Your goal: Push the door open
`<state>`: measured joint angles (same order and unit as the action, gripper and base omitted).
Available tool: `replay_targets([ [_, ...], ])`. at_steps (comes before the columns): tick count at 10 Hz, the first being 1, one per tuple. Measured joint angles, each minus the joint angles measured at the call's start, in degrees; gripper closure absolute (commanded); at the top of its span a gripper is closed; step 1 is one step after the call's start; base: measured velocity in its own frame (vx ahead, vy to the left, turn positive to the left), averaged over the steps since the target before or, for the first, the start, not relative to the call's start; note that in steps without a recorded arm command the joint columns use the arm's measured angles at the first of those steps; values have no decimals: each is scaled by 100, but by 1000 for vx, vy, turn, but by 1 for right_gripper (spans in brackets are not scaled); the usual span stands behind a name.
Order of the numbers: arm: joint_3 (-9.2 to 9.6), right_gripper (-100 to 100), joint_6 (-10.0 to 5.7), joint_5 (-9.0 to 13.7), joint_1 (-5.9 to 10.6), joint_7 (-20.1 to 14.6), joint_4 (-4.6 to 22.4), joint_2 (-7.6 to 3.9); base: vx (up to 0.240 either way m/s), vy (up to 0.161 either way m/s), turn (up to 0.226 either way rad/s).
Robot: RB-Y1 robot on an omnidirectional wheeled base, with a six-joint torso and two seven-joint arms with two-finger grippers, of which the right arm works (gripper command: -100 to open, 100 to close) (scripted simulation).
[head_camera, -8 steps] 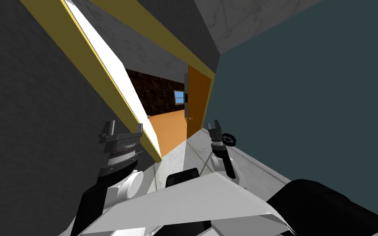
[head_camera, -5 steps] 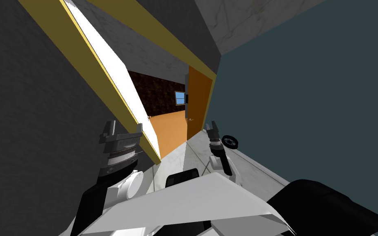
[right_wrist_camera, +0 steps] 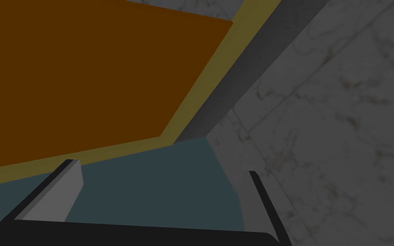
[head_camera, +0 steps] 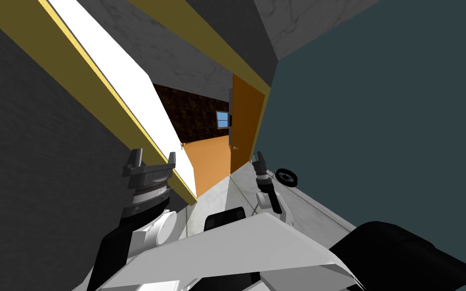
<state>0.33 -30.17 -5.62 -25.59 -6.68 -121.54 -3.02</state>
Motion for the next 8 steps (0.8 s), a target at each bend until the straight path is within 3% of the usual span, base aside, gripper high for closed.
replay_targets([
  [3,75,-100,-71,9,88,26,349,-32,85,-75,53],
  [8,173,-100,-220,38,369,82,1154,-89,93,-83,60],
])
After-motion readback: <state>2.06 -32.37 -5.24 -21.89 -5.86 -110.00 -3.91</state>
